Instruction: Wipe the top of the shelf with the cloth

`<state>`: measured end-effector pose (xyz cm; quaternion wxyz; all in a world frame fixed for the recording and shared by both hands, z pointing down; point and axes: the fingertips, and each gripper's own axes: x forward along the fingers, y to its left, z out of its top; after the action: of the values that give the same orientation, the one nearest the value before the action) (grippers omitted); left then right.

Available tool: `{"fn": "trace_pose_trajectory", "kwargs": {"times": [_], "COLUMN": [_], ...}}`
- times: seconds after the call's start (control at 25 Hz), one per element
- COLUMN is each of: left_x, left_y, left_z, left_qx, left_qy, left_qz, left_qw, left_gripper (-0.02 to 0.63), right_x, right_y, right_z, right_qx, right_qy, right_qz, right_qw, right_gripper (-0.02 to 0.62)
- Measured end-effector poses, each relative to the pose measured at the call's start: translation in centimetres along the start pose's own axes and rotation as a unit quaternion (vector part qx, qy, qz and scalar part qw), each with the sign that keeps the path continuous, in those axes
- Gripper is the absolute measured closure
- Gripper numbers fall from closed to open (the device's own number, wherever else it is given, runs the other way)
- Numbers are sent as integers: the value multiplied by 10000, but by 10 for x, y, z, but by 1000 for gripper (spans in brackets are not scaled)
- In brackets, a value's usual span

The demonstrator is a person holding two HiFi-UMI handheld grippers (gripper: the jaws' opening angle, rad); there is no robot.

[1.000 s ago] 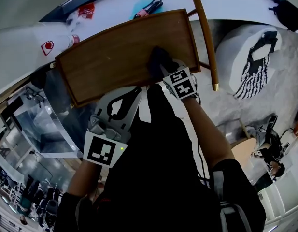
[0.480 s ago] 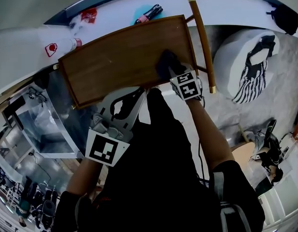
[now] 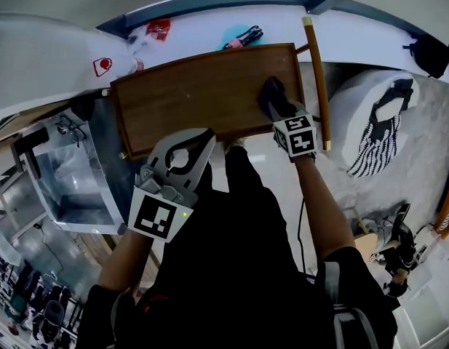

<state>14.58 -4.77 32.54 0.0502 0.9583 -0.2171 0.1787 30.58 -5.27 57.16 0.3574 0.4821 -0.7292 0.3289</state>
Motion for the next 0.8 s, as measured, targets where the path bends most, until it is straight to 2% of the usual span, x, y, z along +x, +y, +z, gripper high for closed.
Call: {"fn": "trace_pose_trajectory", "kwargs": {"times": [0.4, 0.8], "left_x": [-77, -139], "left_y": [32, 56], "left_z": [20, 36], "left_qx": [245, 410], "left_qy": [-299, -538], "left_qz": [570, 981], "left_qw": [9976, 9929], "left_gripper": [583, 583], "right_x": [-31, -82], "right_y": [67, 137], "right_z": [71, 159], "right_qx": [-267, -427], "right_qy": [-732, -1639], "right_qz": [315, 765], "right_qw": [9965, 9826], "right_gripper": [548, 549]}}
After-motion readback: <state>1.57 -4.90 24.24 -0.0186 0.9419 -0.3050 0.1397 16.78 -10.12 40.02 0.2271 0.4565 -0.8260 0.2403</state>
